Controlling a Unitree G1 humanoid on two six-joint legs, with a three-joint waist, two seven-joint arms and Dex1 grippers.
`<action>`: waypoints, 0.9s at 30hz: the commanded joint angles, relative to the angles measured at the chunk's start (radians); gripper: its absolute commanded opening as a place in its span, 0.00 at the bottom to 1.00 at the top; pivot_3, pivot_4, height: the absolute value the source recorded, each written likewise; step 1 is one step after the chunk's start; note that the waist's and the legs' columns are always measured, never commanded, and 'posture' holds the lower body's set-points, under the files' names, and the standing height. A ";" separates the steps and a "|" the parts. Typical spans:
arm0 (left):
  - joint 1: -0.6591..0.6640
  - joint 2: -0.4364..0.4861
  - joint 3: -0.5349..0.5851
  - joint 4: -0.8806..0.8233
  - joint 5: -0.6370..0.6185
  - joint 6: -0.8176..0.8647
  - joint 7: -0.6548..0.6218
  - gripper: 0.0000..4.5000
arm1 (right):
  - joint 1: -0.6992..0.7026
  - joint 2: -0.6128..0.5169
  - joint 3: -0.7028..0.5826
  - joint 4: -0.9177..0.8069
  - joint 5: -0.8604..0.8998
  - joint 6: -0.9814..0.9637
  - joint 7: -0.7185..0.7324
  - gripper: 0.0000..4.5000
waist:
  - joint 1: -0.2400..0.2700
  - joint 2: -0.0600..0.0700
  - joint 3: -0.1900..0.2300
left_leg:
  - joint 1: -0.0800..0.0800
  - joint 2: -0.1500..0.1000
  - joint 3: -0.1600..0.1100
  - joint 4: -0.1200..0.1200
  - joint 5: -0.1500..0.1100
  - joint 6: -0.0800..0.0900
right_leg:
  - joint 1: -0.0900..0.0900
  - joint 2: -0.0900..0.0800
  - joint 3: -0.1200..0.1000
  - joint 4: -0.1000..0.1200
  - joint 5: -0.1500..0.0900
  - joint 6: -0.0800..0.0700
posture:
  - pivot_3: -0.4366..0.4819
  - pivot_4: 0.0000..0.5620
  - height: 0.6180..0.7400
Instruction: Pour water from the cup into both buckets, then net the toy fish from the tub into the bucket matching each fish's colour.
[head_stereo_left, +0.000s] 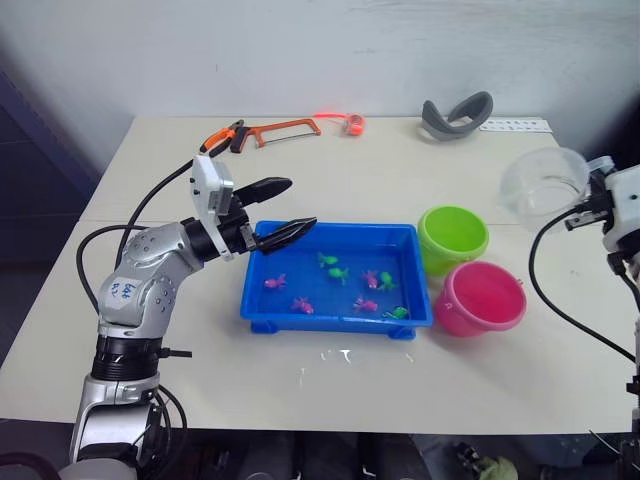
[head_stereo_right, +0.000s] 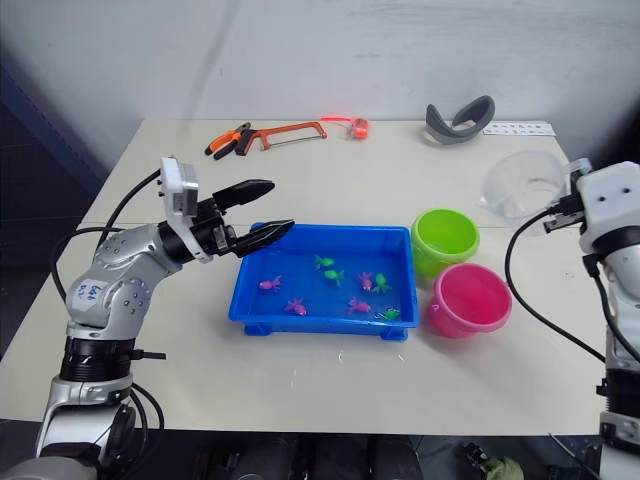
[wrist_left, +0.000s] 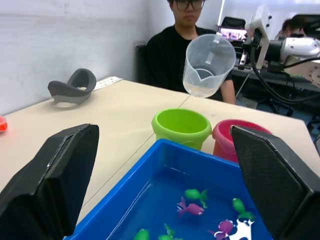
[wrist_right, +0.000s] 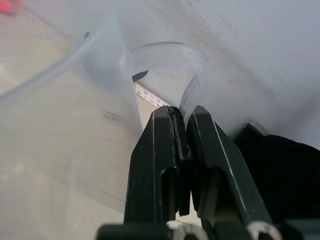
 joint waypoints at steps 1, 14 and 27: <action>-0.026 -0.004 -0.017 -0.005 0.033 -0.042 -0.013 1.00 | -0.045 -0.037 0.016 0.041 -0.054 -0.093 -0.024 0.02 | 0.000 0.000 0.000 | 0.000 0.000 0.000 0.000 0.000 0.000 | 0.000 0.000 0.000 0.000 0.000 0.000 | 0.48 0.27 1.00; -0.106 -0.031 -0.069 0.004 0.029 0.055 -0.039 1.00 | -0.108 -0.083 0.139 0.158 -0.259 -0.332 -0.116 0.02 | -0.002 -0.001 0.001 | 0.000 0.000 -0.001 0.000 0.000 -0.001 | 0.000 0.000 0.000 0.000 0.000 0.000 | 0.48 0.27 1.00; -0.099 -0.046 -0.084 0.008 0.051 0.041 -0.058 1.00 | -0.190 -0.141 0.247 0.229 -0.447 -0.474 -0.216 0.02 | -0.009 -0.002 0.002 | -0.001 0.000 -0.001 0.000 0.001 -0.001 | 0.000 0.000 -0.001 0.000 0.000 0.000 | 0.48 0.27 1.00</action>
